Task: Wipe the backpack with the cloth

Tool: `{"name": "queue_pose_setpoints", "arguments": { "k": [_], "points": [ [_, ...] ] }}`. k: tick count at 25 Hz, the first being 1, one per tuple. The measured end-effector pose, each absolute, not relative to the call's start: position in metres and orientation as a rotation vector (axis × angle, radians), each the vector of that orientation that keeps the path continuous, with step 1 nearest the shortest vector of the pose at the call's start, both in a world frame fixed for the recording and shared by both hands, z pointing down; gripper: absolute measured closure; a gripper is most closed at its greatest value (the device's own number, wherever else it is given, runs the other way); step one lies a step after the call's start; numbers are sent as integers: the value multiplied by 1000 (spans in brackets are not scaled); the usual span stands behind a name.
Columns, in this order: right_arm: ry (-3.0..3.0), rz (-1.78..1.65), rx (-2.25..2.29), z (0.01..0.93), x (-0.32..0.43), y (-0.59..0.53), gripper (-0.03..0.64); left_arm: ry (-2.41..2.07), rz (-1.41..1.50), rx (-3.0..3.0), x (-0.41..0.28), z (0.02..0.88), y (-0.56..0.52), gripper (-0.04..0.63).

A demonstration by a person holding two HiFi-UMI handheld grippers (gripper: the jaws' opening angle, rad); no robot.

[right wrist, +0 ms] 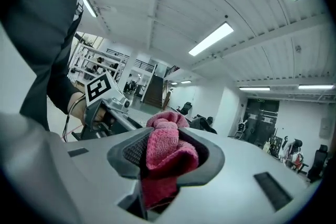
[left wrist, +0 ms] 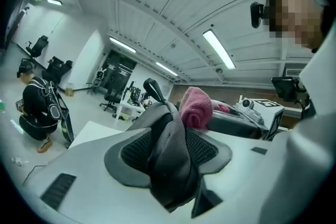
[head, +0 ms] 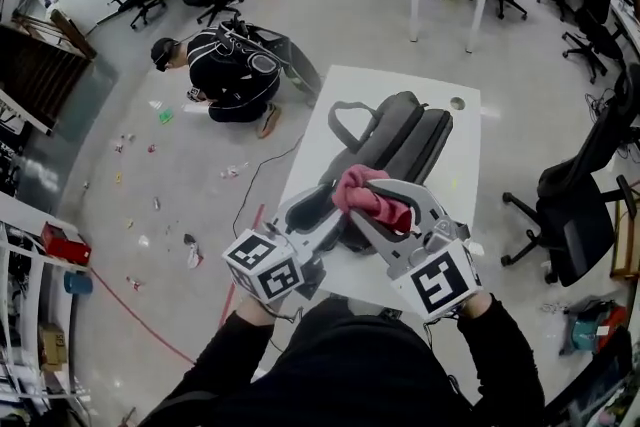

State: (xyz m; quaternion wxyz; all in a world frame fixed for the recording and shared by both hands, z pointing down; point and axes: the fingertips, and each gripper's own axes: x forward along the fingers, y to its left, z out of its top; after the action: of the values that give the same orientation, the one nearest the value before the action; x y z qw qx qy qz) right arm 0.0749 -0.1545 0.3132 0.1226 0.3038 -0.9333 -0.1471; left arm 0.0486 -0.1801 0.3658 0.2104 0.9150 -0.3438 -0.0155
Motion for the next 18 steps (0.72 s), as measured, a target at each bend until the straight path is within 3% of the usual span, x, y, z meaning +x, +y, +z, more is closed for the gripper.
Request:
{"name": "queue_pose_setpoints", "arguments": {
  "k": [7, 18],
  "points": [
    [-2692, -471, 860, 306, 81, -201, 475, -988, -51, 2561, 47, 372, -191, 397],
    [-2696, -269, 1122, 293, 143, -304, 475, -862, -42, 2604, 48, 380, -202, 400]
  ]
}}
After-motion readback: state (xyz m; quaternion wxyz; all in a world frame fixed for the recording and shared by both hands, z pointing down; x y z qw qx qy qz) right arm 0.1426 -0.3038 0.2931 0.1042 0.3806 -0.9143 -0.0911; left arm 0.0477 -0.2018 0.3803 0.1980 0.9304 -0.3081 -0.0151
